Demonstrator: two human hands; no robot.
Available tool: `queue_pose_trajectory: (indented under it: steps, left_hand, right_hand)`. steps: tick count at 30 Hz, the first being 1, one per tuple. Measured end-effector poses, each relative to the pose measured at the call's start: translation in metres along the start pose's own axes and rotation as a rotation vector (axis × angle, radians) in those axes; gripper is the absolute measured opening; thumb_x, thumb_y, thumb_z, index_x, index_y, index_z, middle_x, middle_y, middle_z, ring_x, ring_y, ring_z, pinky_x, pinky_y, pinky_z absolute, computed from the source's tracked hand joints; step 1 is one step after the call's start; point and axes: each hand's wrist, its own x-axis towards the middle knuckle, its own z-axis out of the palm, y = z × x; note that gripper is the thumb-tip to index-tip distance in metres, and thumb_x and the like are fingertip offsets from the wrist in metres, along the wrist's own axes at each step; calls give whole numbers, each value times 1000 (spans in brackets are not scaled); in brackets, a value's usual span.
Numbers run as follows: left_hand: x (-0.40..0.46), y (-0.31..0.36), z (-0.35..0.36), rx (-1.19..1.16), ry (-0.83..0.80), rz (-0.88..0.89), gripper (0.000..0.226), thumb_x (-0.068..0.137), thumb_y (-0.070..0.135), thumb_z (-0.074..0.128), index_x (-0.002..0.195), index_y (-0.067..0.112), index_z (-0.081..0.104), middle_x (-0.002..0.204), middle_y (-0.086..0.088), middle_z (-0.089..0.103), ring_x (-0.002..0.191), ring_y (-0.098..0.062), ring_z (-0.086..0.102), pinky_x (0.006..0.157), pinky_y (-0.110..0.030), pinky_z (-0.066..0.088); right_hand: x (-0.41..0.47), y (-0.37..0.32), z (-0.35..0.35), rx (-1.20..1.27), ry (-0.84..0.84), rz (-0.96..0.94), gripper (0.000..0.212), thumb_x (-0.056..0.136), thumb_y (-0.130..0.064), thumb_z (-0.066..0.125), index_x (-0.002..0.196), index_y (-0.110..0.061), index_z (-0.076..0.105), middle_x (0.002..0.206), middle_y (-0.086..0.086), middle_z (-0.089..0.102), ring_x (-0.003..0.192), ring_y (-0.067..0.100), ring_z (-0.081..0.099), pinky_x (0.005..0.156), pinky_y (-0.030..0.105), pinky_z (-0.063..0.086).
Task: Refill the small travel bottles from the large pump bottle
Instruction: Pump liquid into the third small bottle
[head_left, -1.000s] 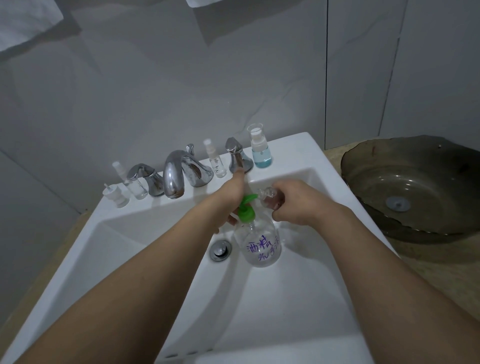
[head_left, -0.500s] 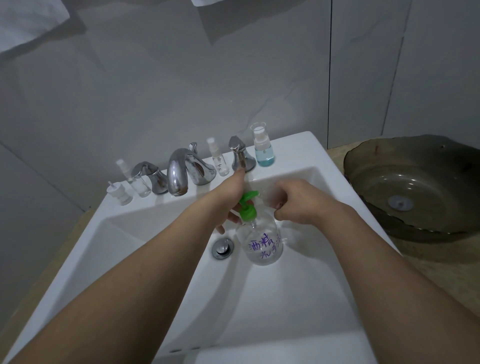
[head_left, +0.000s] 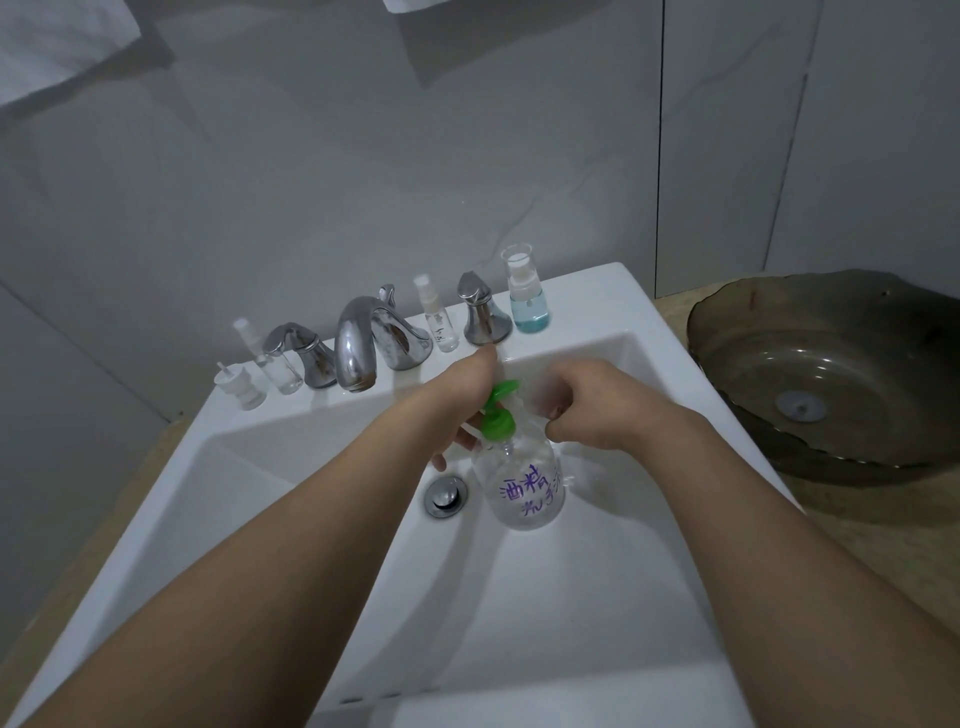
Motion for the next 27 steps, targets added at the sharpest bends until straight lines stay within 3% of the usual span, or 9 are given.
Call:
queue_pose_trajectory:
  steps: [4, 6, 7, 9, 13, 16, 18, 24, 27]
  left_hand:
    - [-7, 3, 4, 84, 56, 26, 33, 96, 24, 30, 109, 6, 55, 102, -15, 65, 94, -35, 65, 77, -54, 45]
    - [-12, 5, 6, 121, 75, 66, 30, 98, 11, 29, 112, 1, 54, 113, -20, 61, 101, -40, 64, 45, -37, 52]
    - [-13, 6, 9, 142, 78, 88, 30, 99, 8, 28, 115, -1, 52, 119, -22, 58, 104, -43, 63, 27, -29, 43]
    - [-12, 5, 11, 153, 83, 113, 33, 100, 7, 26, 122, -1, 49, 124, -23, 55, 105, -44, 62, 15, -24, 27]
    - [-12, 5, 10, 192, 93, 138, 29, 99, 7, 24, 114, 1, 49, 122, -25, 56, 104, -44, 63, 16, -23, 29]
    - [-13, 6, 9, 233, 97, 160, 29, 100, 7, 24, 115, 2, 48, 122, -24, 56, 103, -42, 64, 31, -28, 37]
    - [-14, 4, 9, 240, 97, 157, 33, 100, 9, 22, 121, 2, 47, 122, -23, 57, 103, -41, 64, 40, -33, 34]
    - [-13, 4, 9, 282, 112, 161, 36, 101, 11, 20, 126, 2, 44, 122, -23, 57, 104, -41, 64, 43, -35, 32]
    - [-15, 6, 9, 328, 130, 173, 34, 101, 8, 22, 125, 2, 45, 124, -22, 56, 105, -40, 64, 40, -35, 34]
  right_hand:
    - [0, 1, 1, -8, 4, 3, 20, 69, -10, 71, 86, -16, 60, 81, -3, 60, 78, 18, 60, 68, 29, 49]
    - [0, 2, 1, -33, 6, 2, 19, 69, -10, 70, 83, -17, 59, 80, -3, 59, 76, 18, 58, 63, 27, 46]
    - [0, 3, 1, -47, 5, 3, 19, 68, -10, 69, 81, -18, 58, 80, -3, 59, 76, 18, 58, 62, 27, 45]
    - [0, 3, 1, -56, 6, 6, 19, 68, -11, 70, 79, -20, 57, 80, -5, 58, 76, 17, 58, 62, 26, 45]
    - [-1, 3, 1, -27, 7, 12, 20, 70, -9, 70, 86, -15, 61, 83, -2, 60, 79, 19, 60, 67, 28, 48]
    - [-1, 3, 2, -14, 1, 13, 21, 69, -9, 71, 86, -16, 61, 84, 0, 62, 80, 20, 61, 69, 30, 50]
    - [-1, 2, 2, -17, -4, 12, 20, 69, -9, 71, 85, -15, 60, 82, -1, 61, 78, 20, 60, 67, 29, 48]
    - [-1, 1, 2, -24, 4, 3, 21, 70, -8, 72, 87, -13, 60, 78, -4, 57, 72, 15, 55, 56, 23, 42]
    - [1, 2, 3, -18, 3, 12, 20, 70, -9, 72, 85, -14, 60, 78, -4, 58, 74, 17, 56, 58, 24, 43]
